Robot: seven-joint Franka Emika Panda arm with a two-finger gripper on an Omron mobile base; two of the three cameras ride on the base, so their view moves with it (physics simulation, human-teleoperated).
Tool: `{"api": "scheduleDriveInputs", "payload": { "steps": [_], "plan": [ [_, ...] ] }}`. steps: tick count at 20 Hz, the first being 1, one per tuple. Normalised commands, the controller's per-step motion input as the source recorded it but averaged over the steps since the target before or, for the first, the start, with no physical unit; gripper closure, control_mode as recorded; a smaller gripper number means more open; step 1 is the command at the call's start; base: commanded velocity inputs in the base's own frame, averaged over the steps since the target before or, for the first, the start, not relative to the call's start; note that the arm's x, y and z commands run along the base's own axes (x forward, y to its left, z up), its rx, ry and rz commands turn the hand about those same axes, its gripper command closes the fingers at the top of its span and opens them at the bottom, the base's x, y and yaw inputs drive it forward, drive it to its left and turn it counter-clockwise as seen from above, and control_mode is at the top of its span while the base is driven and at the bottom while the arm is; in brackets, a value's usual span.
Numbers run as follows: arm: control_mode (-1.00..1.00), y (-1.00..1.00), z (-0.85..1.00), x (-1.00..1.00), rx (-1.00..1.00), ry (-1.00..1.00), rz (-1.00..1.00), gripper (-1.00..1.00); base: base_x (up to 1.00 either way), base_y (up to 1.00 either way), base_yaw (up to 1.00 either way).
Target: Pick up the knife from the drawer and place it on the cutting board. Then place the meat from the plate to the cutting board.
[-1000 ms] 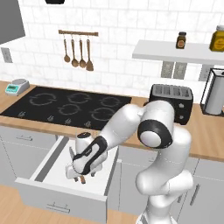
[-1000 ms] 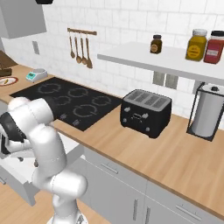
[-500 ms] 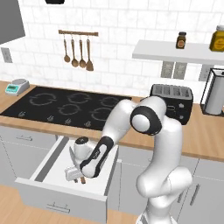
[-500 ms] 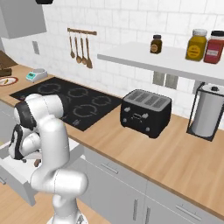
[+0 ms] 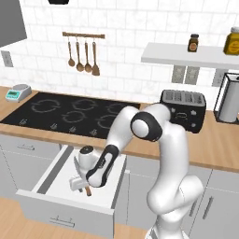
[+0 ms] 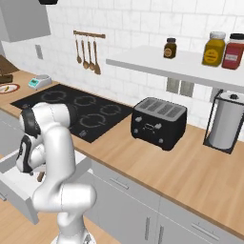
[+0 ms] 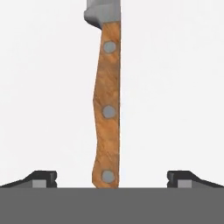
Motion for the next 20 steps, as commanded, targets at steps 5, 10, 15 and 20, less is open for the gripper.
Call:
{"api": "scheduleDriveInputs", "payload": {
  "steps": [5,10,15,20],
  "plan": [
    [-1.00,0.01,-0.46,0.33,0.00,0.00,0.00,-1.00,0.00,0.00,0.00],
    [-1.00,0.09,-0.54,0.18,0.00,0.00,0.00,-1.00,0.00,0.00,0.00],
    [-1.00,0.11,-0.49,0.04,0.00,0.00,0.00,1.00,0.00,0.00,0.00],
    [-1.00,0.11,-0.37,-0.06,0.01,0.12,0.03,1.00,0.00,0.00,0.00]
  ]
}}
